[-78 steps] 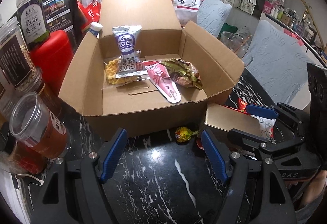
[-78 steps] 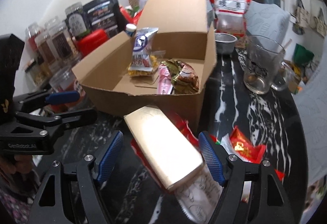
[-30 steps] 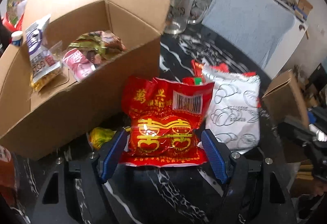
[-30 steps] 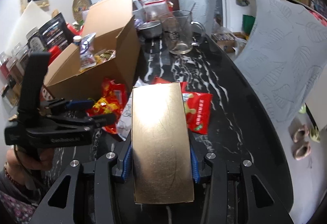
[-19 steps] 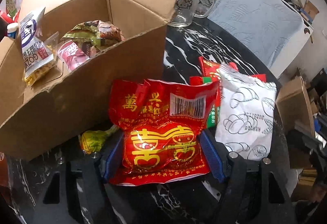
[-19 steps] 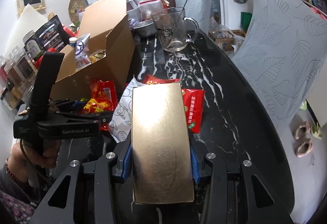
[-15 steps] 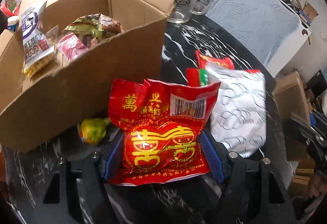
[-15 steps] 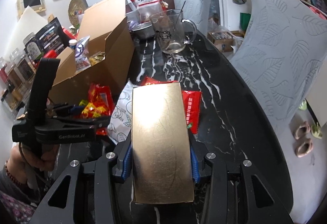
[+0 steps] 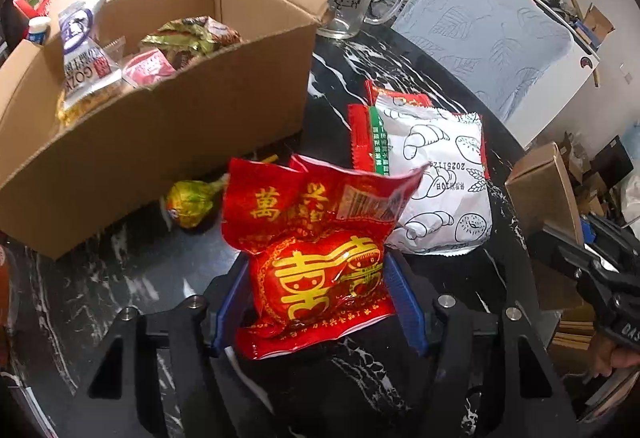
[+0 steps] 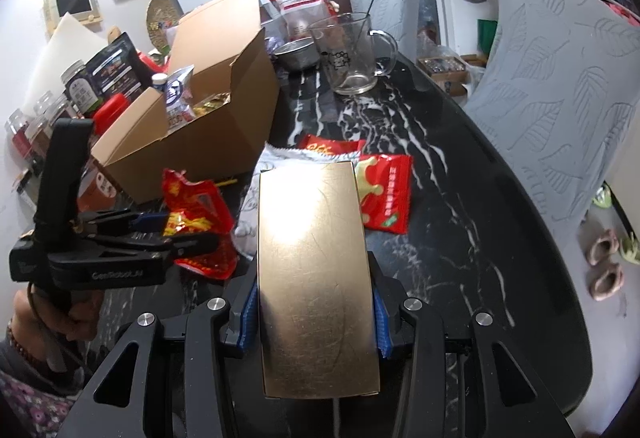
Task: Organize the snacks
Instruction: 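Carry the red bag with the left tool while the right tool carries the gold box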
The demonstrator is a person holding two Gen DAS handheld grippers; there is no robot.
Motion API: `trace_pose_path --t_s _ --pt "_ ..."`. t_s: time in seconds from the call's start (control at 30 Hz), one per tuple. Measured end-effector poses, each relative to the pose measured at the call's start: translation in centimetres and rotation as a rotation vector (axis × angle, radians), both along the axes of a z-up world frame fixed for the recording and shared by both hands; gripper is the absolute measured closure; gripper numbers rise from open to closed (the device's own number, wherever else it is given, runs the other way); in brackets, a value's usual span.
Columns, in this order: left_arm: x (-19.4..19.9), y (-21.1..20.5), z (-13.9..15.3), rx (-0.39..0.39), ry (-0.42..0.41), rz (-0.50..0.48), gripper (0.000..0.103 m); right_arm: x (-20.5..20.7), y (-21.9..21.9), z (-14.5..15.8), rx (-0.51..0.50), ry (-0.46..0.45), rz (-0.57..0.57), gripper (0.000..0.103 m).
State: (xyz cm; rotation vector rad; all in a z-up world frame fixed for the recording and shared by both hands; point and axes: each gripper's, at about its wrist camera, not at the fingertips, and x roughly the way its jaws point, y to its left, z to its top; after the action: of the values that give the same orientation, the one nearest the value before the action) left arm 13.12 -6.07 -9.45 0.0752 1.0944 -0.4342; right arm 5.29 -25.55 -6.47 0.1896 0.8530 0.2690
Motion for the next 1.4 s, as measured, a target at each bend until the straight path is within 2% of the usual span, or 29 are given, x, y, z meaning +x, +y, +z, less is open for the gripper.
trace_pose_path --t_s 0.13,0.23,0.33,0.5,0.73,1.0,1.13,1.33,1.4 --pt "0.1 -1.5 -1.0 0.068 0.0 -0.024 0.03 -0.4 0.0 -0.2 0.006 0.009 -0.012 0.059" --pt "-0.3 -2.4 -1.4 0.114 -0.041 -0.036 0.028 -0.6 -0.1 -0.3 0.003 0.013 -0.017 0.059" --pt "-0.4 -2.3 -1.4 0.094 -0.071 -0.02 0.028 -0.5 -0.3 -0.4 0.0 0.021 -0.035 0.059" --pt "-0.8 -1.8 -1.1 0.085 -0.068 0.023 0.033 -0.7 -0.8 -0.4 -0.003 0.022 -0.052 0.059" --pt "-1.7 -0.3 -0.4 0.001 -0.014 -0.001 0.04 -0.6 -0.7 -1.1 0.019 0.042 -0.05 0.059" --pt "-2.7 0.4 -0.5 0.004 -0.005 -0.018 0.04 -0.9 0.9 -1.3 0.019 0.048 -0.013 0.059" --pt "-3.5 1.3 -0.6 -0.005 0.05 -0.036 0.04 -1.1 1.2 -1.3 0.024 0.049 -0.009 0.059" --pt "-5.0 3.0 -0.3 0.037 0.044 -0.05 0.04 -1.1 1.9 -1.5 0.02 0.064 -0.003 0.059" --pt "-4.9 3.3 -0.4 0.019 0.05 -0.045 0.04 -1.1 2.3 -1.6 0.019 0.067 0.007 0.059"
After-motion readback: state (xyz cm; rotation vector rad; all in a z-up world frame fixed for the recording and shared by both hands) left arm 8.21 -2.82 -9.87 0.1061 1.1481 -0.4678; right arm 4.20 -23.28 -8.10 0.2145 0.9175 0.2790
